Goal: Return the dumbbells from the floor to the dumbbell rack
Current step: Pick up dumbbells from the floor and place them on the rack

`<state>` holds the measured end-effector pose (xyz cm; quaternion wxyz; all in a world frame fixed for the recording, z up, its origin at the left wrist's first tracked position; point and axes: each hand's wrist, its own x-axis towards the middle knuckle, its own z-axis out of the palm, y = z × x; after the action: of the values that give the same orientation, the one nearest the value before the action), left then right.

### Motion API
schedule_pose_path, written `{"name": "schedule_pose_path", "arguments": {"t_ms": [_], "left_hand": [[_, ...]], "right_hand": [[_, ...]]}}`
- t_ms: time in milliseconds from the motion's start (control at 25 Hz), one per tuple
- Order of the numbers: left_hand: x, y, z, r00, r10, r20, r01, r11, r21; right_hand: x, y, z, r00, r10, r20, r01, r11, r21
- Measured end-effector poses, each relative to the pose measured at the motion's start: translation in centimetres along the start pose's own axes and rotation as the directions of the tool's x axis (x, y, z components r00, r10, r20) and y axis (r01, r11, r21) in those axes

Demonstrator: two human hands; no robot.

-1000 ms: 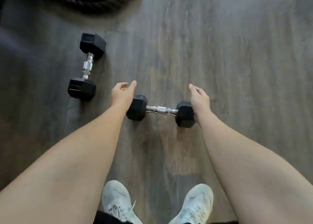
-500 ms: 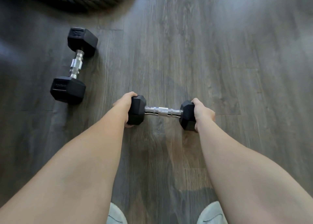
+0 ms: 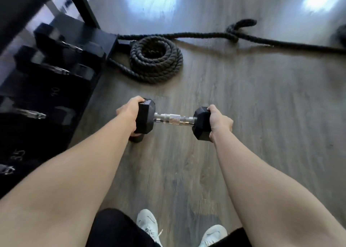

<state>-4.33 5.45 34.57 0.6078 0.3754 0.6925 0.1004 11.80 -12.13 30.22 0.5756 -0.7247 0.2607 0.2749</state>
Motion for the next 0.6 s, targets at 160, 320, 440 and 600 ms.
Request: {"name": "schedule_pose_path", "arguments": {"t_ms": [160, 320, 440, 600], "left_hand": [[-14.6, 16.1, -9.8, 0.983, 0.165, -0.085, -0.175, 0.977, -0.12], [-24.2, 27.8, -19.5, 0.955, 0.25, -0.157, -0.28, 0.936, -0.214], [-28.3, 33.1, -27.1, 0.939, 0.284, -0.193, -0.329, 0.905, -0.271], [-28.4, 36.9, -35.4, 0.903, 0.335, -0.27, -0.411, 0.857, -0.311]], "right_hand": [[-17.5, -15.4, 2.5, 0.988, -0.121, 0.092, 0.115, 0.991, 0.064], [-31.2, -26.0, 6.3, 0.953, -0.213, 0.214, 0.199, 0.976, 0.084], [-40.1, -30.0, 9.9, 0.916, -0.294, 0.274, 0.278, 0.956, 0.096], [-47.4, -30.6, 16.3, 0.884, -0.289, 0.367, 0.281, 0.957, 0.076]]}}
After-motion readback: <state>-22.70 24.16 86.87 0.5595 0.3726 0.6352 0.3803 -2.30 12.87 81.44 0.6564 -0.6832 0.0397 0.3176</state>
